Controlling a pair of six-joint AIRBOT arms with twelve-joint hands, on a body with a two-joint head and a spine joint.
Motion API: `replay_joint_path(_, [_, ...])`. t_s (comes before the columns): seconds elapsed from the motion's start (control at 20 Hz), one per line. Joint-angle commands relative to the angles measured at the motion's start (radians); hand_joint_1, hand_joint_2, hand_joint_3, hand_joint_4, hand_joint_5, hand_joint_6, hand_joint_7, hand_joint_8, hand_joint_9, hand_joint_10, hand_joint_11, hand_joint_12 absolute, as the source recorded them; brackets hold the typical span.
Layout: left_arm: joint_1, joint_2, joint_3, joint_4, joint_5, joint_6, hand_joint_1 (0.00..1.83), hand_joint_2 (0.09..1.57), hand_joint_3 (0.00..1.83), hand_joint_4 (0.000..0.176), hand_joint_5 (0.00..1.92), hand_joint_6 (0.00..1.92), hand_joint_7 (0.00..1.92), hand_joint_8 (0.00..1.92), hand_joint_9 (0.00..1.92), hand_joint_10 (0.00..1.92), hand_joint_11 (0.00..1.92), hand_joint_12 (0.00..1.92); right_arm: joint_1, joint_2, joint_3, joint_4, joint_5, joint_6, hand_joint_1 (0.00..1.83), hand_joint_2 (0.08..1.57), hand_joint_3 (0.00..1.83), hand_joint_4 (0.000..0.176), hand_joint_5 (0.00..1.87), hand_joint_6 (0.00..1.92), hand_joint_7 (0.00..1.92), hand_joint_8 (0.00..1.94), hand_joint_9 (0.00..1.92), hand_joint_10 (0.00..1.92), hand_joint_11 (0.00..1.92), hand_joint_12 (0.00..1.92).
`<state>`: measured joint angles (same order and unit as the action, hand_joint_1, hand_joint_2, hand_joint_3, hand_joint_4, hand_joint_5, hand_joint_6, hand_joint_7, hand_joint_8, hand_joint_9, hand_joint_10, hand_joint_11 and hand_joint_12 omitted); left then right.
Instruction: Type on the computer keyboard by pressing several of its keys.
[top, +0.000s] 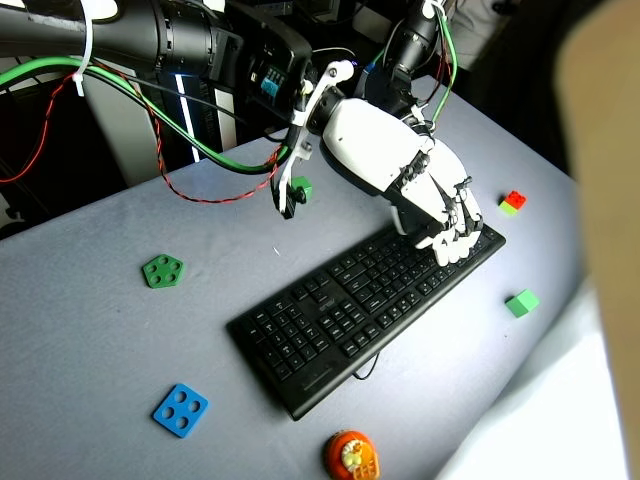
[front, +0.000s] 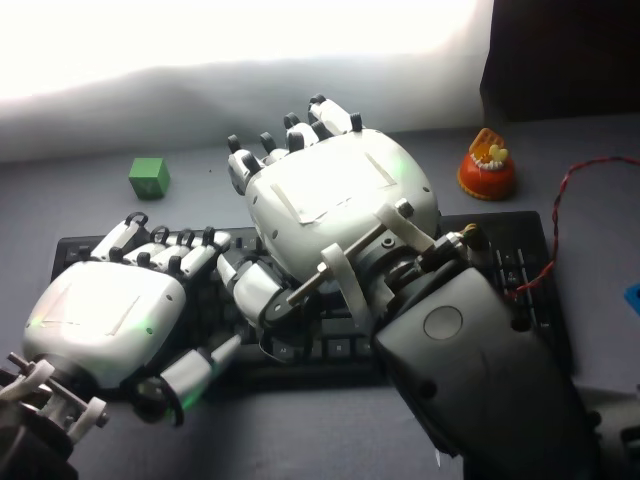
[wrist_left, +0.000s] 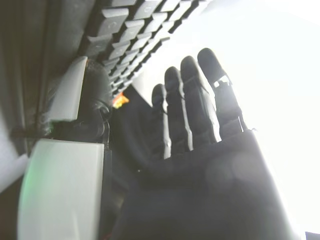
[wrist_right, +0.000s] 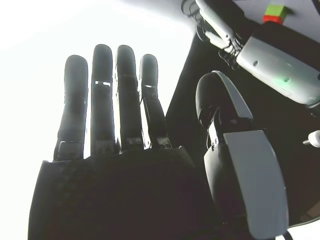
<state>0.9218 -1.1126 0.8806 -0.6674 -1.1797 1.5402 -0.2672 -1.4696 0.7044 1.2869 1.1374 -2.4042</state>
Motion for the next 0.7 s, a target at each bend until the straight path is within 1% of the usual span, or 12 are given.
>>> replay_joint_path(0.0, [-0.015, 0.018, -0.004, 0.052, -0.093, 0.0, 0.01, 1.38, 0.01, 0.0, 0.27, 0.01, 0.44, 0.01, 0.44, 0.03, 0.0, 1.09, 0.004, 0.007, -0.01, -0.099, 0.042, -0.014, 0.36, 1.34, 0.0, 0.0, 0.27, 0.61, 0.52, 0.01, 0.24, 0.89, 0.0, 1.67])
replay_joint_path(0.1, [-0.02, 0.045, -0.017, 0.052, -0.081, -0.004, 0.0, 1.36, 0.0, 0.0, 0.27, 0.01, 0.46, 0.01, 0.45, 0.03, 0.0, 1.11, 0.002, 0.012, -0.027, -0.099, 0.05, -0.046, 0.34, 1.35, 0.0, 0.0, 0.27, 0.61, 0.51, 0.01, 0.24, 0.9, 0.0, 1.67])
replay_joint_path(0.35, [-0.028, 0.125, -0.057, 0.052, -0.039, -0.016, 0.0, 1.35, 0.0, 0.0, 0.31, 0.02, 0.48, 0.01, 0.47, 0.03, 0.0, 1.14, 0.002, 0.044, -0.069, -0.099, 0.071, -0.058, 0.31, 1.36, 0.0, 0.0, 0.27, 0.64, 0.53, 0.01, 0.26, 0.95, 0.0, 1.68])
replay_joint_path(0.4, [-0.03, 0.142, -0.067, 0.052, -0.034, -0.016, 0.0, 1.36, 0.0, 0.0, 0.32, 0.02, 0.5, 0.01, 0.5, 0.03, 0.0, 1.18, -0.001, 0.053, -0.072, -0.099, 0.072, -0.059, 0.23, 1.38, 0.01, 0.0, 0.29, 0.67, 0.6, 0.04, 0.31, 0.97, 0.0, 1.71])
replay_joint_path(0.45, [-0.033, 0.153, -0.075, 0.052, -0.026, -0.017, 0.0, 1.36, 0.0, 0.0, 0.59, 0.1, 0.72, 0.06, 0.7, 0.11, 0.08, 1.35, -0.005, 0.059, -0.074, -0.099, 0.072, -0.061, 0.12, 1.39, 0.0, 0.0, 0.6, 0.77, 0.79, 0.58, 0.49, 1.3, 0.2, 1.87])
replay_joint_path(0.5, [-0.035, 0.164, -0.081, 0.052, -0.018, -0.019, 0.0, 1.37, 0.0, 0.0, 0.72, 0.12, 0.83, 0.07, 0.73, 0.28, 0.13, 1.44, -0.007, 0.064, -0.074, -0.099, 0.073, -0.061, 0.13, 1.39, 0.0, 0.0, 0.72, 0.74, 0.82, 0.77, 0.56, 1.38, 0.31, 1.91])
replay_joint_path(0.55, [-0.036, 0.171, -0.086, 0.052, -0.017, -0.02, 0.0, 1.37, 0.0, 0.0, 0.72, 0.12, 0.83, 0.07, 0.73, 0.28, 0.13, 1.44, -0.008, 0.067, -0.075, -0.099, 0.073, -0.061, 0.13, 1.39, 0.0, 0.0, 0.72, 0.74, 0.82, 0.77, 0.56, 1.38, 0.31, 1.91])
replay_joint_path(0.6, [-0.04, 0.185, -0.094, 0.051, -0.005, -0.021, 0.0, 1.37, 0.0, 0.0, 0.82, 0.19, 0.93, 0.14, 0.68, 0.67, 0.16, 1.58, -0.009, 0.071, -0.075, -0.099, 0.072, -0.061, 0.14, 1.39, 0.0, 0.0, 0.75, 0.81, 0.83, 0.96, 0.61, 1.45, 0.38, 1.92])
replay_joint_path(0.65, [-0.042, 0.191, -0.097, 0.051, -0.001, -0.022, 0.0, 1.37, 0.0, 0.0, 0.82, 0.19, 0.93, 0.14, 0.68, 0.67, 0.16, 1.58, -0.01, 0.073, -0.076, -0.099, 0.072, -0.061, 0.14, 1.39, 0.0, 0.0, 0.75, 0.81, 0.83, 0.96, 0.61, 1.45, 0.38, 1.92])
